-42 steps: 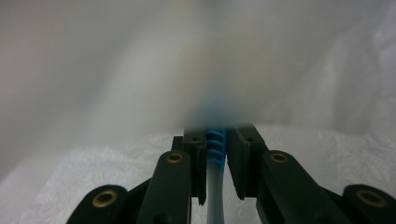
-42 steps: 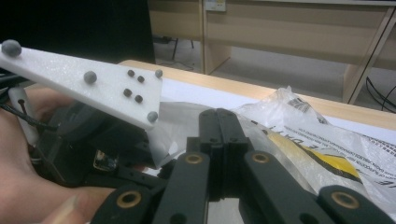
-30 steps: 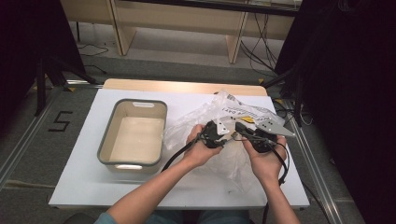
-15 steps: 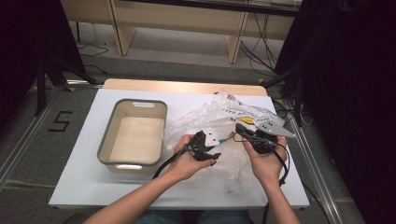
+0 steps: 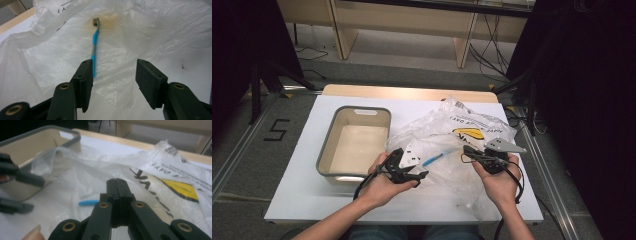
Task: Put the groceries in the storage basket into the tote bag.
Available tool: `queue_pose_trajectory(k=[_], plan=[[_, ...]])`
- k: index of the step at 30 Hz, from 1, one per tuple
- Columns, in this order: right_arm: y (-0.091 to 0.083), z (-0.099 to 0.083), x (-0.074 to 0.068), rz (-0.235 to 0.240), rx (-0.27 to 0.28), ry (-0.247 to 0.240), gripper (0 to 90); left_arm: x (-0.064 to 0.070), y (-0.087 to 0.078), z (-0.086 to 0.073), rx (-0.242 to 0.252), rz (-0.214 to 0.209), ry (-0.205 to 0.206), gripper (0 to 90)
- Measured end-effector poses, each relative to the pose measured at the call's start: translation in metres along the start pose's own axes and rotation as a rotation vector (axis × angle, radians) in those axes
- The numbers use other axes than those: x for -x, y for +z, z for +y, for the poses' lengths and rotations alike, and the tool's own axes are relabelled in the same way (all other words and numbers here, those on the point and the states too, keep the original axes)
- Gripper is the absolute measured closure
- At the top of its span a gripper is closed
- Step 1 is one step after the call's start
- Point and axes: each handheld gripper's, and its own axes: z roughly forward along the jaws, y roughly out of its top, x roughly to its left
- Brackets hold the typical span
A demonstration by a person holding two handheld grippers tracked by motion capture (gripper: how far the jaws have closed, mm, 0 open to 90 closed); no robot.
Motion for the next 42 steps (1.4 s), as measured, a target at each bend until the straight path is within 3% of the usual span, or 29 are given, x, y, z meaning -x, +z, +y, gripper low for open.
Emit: queue_pose_trajectory(k=[9, 10, 11, 18, 27, 31, 34, 36, 42], plan=[[0.003, -0.017, 0.004, 0.057, -0.137, 0.011, 90.0, -0.015, -0.013, 0.002, 0.051, 0.043, -0.074, 44.6], [0.005, -0.023, 0.006, 0.079, -0.186, 0.011, 90.0, -0.017, -0.014, 0.003, 0.061, 0.051, -0.081, 44.0], [0.006, -0.025, 0.006, 0.082, -0.2, 0.011, 90.0, -0.017, -0.015, 0.003, 0.064, 0.056, -0.087, 43.9], [0.016, -0.042, 0.005, 0.137, -0.332, 0.002, 90.0, -0.021, -0.018, 0.002, 0.078, 0.093, -0.094, 42.2], [0.03, -0.057, 0.002, 0.178, -0.468, -0.026, 90.0, -0.024, -0.016, 0.0, 0.057, 0.098, -0.114, 39.1], [0.033, -0.063, 0.001, 0.194, -0.515, -0.035, 90.0, -0.024, -0.013, -0.004, 0.01, 0.09, -0.113, 39.1], [0.034, -0.064, 0.0, 0.202, -0.53, -0.038, 90.0, -0.023, -0.01, -0.006, 0.002, 0.077, -0.109, 38.6], [0.033, -0.063, -0.001, 0.206, -0.514, -0.034, 84.9, -0.022, -0.01, -0.007, 0.001, 0.076, -0.108, 38.7], [0.018, -0.047, 0.001, 0.171, -0.355, -0.007, 70.3, -0.021, -0.008, -0.01, -0.013, 0.055, -0.103, 39.0]])
